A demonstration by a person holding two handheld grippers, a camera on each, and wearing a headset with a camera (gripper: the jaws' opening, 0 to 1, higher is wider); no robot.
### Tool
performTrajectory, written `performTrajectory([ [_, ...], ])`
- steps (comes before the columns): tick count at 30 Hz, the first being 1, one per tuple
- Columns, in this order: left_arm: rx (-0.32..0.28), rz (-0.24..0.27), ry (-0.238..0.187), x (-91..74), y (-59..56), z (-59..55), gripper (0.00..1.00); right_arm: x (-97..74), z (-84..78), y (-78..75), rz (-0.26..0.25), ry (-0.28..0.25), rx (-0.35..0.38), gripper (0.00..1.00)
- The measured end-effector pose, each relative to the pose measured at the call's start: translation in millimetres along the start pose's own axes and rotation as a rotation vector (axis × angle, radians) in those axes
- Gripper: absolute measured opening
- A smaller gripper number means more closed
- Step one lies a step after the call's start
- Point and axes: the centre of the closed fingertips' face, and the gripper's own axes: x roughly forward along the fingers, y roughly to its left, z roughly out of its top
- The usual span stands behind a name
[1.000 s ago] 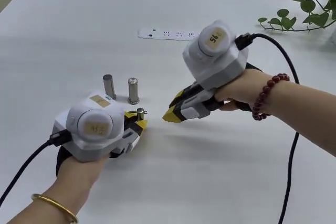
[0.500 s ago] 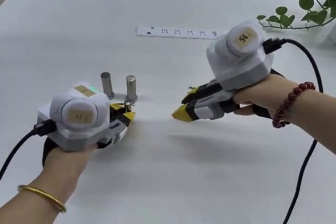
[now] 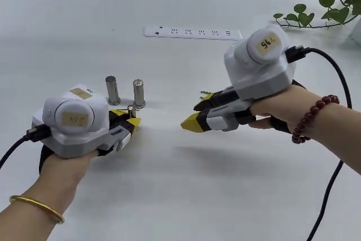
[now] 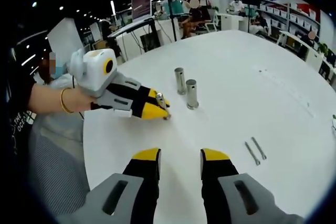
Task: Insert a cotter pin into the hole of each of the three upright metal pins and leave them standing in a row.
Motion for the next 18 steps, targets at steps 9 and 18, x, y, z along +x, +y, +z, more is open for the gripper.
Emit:
performTrajectory([
  [9,0.011,0.003,0.025,0.0,0.0,-7.7,0.09,1.0,3.2,-0.2,0.005,-0.003,0.012,0.24],
  [18,0.011,0.001,0.023,-4.5,0.6,-8.7,0.15,1.9,6.9,-0.3,0.007,-0.022,0.025,0.24],
])
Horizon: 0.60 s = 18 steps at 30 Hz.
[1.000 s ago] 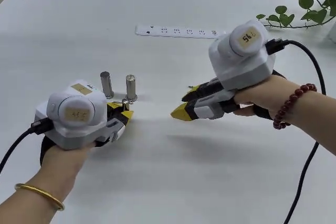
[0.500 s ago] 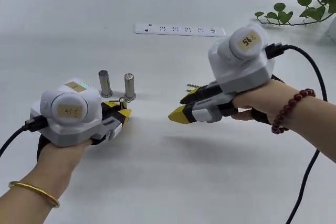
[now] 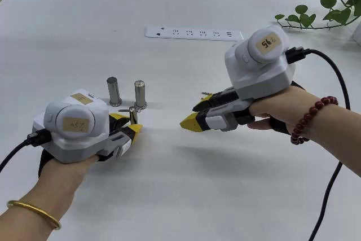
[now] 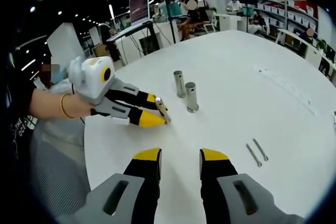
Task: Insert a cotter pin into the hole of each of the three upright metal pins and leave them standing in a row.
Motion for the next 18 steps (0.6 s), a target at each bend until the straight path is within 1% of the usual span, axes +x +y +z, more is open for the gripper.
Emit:
performTrajectory([
  [7,-0.026,-0.003,-0.015,-4.0,2.4,3.5,0.2,0.9,4.5,-0.5,0.0,-0.012,0.008,0.24],
  [8,-0.046,-0.013,-0.02,-4.8,1.2,4.1,0.21,1.0,5.6,-0.1,-0.001,-0.017,0.009,0.25],
  [9,-0.053,-0.013,-0.022,-5.3,1.3,4.4,0.22,1.1,6.3,0.1,0.0,-0.019,0.009,0.24],
  [11,-0.051,-0.012,-0.024,-6.7,1.2,5.1,0.27,1.4,8.9,0.6,-0.007,-0.033,0.011,0.24],
  [14,-0.048,-0.015,-0.03,-9.5,1.1,6.9,0.29,2.1,11.6,1.0,-0.013,-0.045,0.011,0.24],
  [18,-0.048,-0.02,-0.044,-14.4,0.2,12.8,0.34,3.2,21.0,-2.2,-0.031,-0.088,0.018,0.25],
])
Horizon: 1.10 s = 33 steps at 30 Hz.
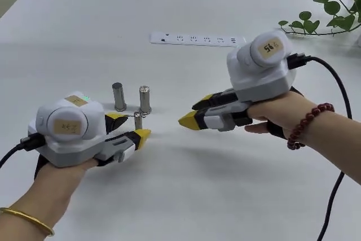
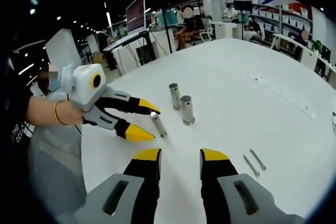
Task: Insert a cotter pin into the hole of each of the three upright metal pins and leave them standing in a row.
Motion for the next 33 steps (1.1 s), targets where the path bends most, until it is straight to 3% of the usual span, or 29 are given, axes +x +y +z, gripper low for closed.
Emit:
performTrajectory([
  [2,-0.007,-0.006,-0.023,-3.3,-2.2,5.8,0.37,1.5,6.7,-2.2,-0.008,-0.031,0.009,0.25],
  [10,-0.018,-0.005,-0.044,-13.9,-3.6,14.8,0.45,15.4,31.3,-9.2,-0.022,-0.116,0.009,0.28],
  [20,-0.03,-0.001,-0.048,-30.7,-6.4,18.7,0.55,45.6,45.0,-23.5,-0.043,-0.147,0.018,0.3],
  [33,-0.041,-0.019,-0.085,-48.0,-15.0,29.3,0.68,79.7,56.6,-23.6,-0.037,-0.183,-0.011,0.26],
])
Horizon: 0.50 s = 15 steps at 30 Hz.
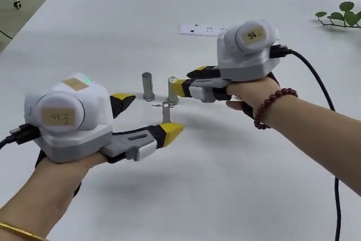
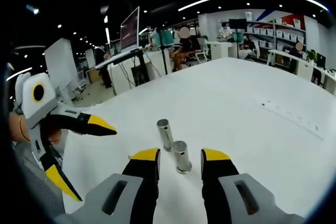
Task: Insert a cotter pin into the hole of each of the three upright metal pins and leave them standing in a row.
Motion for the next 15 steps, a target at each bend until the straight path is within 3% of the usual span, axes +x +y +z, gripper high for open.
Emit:
performTrajectory([
  [7,-0.012,-0.006,-0.029,-9.4,-4.4,8.2,0.74,14.0,-0.2,5.9,0.009,0.02,0.004,0.22],
  [15,0.003,0.0,-0.011,-14.5,-5.4,5.8,0.8,21.0,-5.0,1.8,0.007,0.03,0.036,0.17],
])
